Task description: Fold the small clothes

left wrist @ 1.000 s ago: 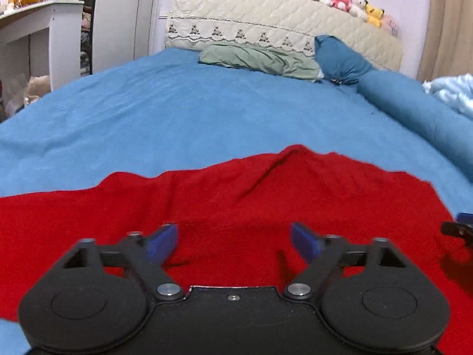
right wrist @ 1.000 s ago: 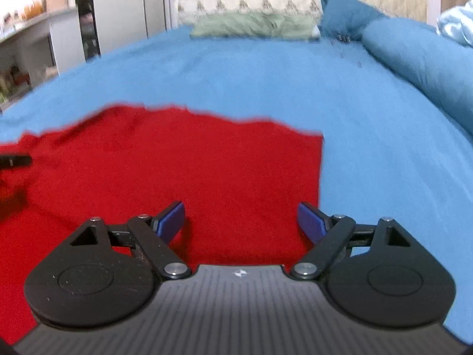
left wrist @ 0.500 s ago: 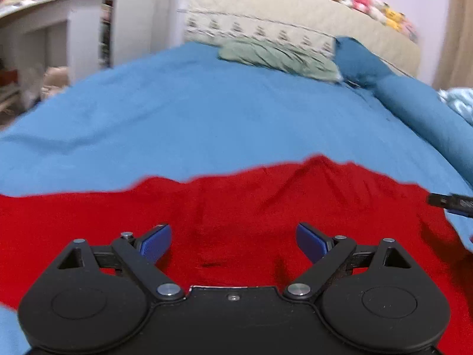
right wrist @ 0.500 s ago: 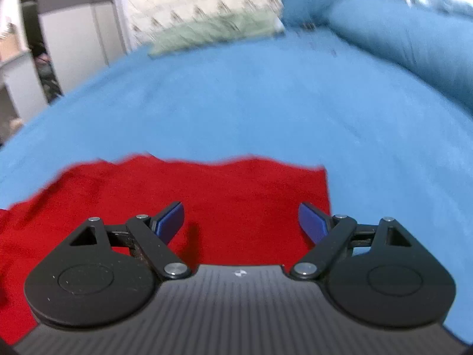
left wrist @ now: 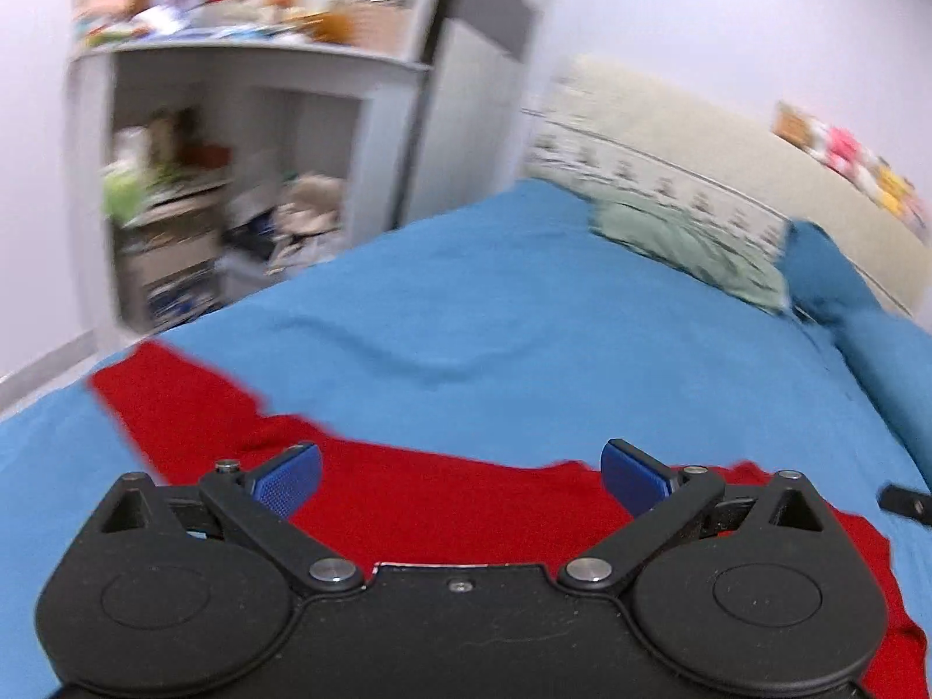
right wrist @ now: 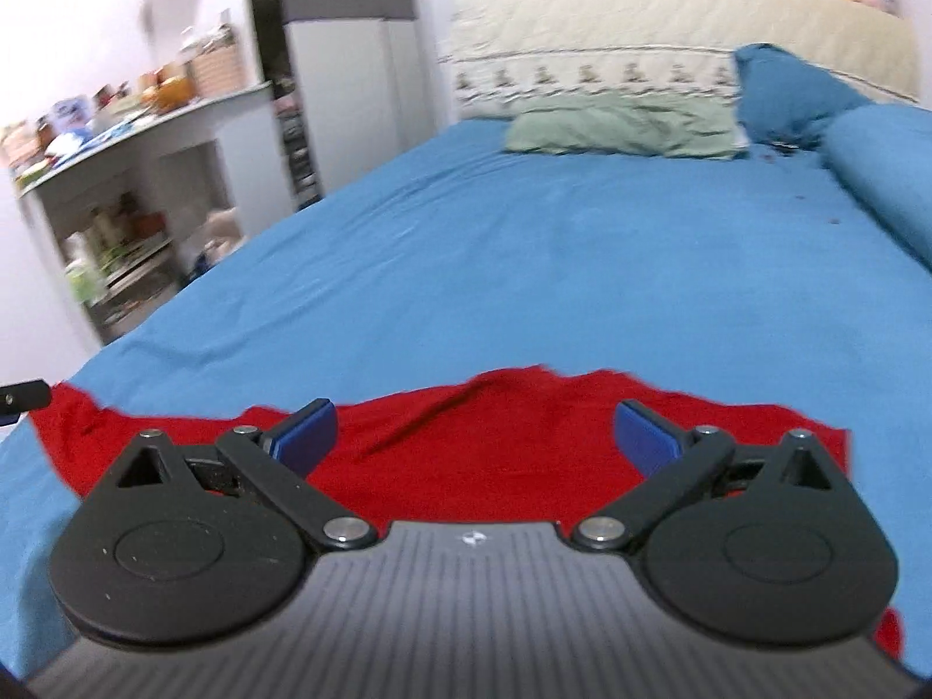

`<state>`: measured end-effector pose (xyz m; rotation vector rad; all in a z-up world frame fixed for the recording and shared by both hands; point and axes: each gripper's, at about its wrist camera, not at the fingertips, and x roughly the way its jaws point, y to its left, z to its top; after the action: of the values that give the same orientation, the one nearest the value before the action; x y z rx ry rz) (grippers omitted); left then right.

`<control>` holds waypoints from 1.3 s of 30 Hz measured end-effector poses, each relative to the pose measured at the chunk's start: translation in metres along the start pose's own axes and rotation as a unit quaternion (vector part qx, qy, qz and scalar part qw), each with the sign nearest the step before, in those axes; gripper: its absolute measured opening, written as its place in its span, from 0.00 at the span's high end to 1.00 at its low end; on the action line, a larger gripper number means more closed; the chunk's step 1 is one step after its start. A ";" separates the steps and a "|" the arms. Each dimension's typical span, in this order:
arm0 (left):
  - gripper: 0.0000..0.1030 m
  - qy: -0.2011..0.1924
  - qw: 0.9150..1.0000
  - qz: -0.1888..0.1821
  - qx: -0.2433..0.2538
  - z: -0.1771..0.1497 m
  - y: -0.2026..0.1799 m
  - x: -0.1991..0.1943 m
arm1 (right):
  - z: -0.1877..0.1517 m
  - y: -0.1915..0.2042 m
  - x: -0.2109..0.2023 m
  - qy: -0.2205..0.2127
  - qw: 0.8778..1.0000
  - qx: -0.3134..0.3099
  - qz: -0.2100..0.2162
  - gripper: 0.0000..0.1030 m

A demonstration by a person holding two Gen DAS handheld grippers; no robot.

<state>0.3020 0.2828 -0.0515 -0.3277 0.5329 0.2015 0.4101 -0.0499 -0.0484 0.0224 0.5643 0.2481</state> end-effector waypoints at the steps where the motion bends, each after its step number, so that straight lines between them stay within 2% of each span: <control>1: 0.00 0.001 1.000 0.008 -0.011 -0.002 0.015 -0.001 | -0.001 0.010 0.005 0.005 1.000 -0.004 0.005 0.00; 4: 0.00 0.010 0.998 0.028 -0.061 -0.006 0.064 0.011 | -0.012 0.038 0.015 0.020 1.000 -0.009 0.021 0.00; 6: 0.04 0.017 0.994 0.035 -0.106 -0.010 0.097 0.022 | -0.021 0.053 0.021 0.030 0.999 -0.009 0.033 0.00; 8: 0.18 0.029 0.988 0.040 -0.147 -0.015 0.125 0.036 | -0.030 0.064 0.027 0.036 0.999 -0.013 0.039 0.00; 10: 0.26 0.043 0.983 0.046 -0.175 -0.019 0.145 0.050 | -0.036 0.070 0.035 0.041 0.998 -0.016 0.042 0.00; 12: 0.32 0.043 0.980 0.046 -0.186 -0.021 0.157 0.063 | -0.041 0.072 0.039 0.046 0.998 -0.018 0.044 0.00; 16: 0.34 0.023 0.983 0.038 -0.180 -0.014 0.162 0.078 | -0.044 0.070 0.048 0.048 0.998 -0.018 0.046 0.00; 18: 0.44 0.015 0.983 0.051 -0.175 -0.010 0.163 0.088 | -0.046 0.068 0.049 0.047 0.998 -0.017 0.048 0.00; 19: 0.52 0.012 0.983 0.058 -0.171 -0.009 0.162 0.092 | -0.046 0.069 0.049 0.046 0.998 -0.016 0.049 0.00; 20: 0.68 0.011 0.984 0.066 -0.168 -0.007 0.161 0.095 | -0.046 0.068 0.050 0.045 0.998 -0.015 0.051 0.00; 22: 0.91 0.013 0.984 0.075 -0.161 -0.005 0.159 0.099 | -0.048 0.064 0.049 0.044 0.998 -0.014 0.052 0.00; 24: 0.91 0.006 0.985 0.072 -0.157 -0.003 0.156 0.094 | -0.049 0.061 0.048 0.041 0.998 -0.015 0.051 0.00; 28: 0.92 -0.030 0.993 0.067 -0.089 0.010 0.121 0.071 | -0.048 0.049 0.042 0.029 0.999 -0.005 0.042 0.00; 32: 0.92 -0.062 0.998 0.009 -0.008 0.032 0.052 0.043 | -0.045 0.027 0.029 0.018 0.999 0.016 0.027 0.00; 35: 0.92 -0.089 0.994 -0.042 0.053 0.040 -0.026 0.025 | -0.043 0.007 0.014 0.011 0.999 0.030 0.008 0.00; 39: 0.92 -0.085 0.981 -0.129 0.119 0.023 -0.140 0.028 | -0.040 -0.031 -0.012 -0.006 0.998 0.055 -0.024 0.00</control>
<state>0.3742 0.1634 -0.0122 -0.1414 0.3358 -0.0857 0.3863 -0.0847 -0.0784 0.1167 0.5663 0.1693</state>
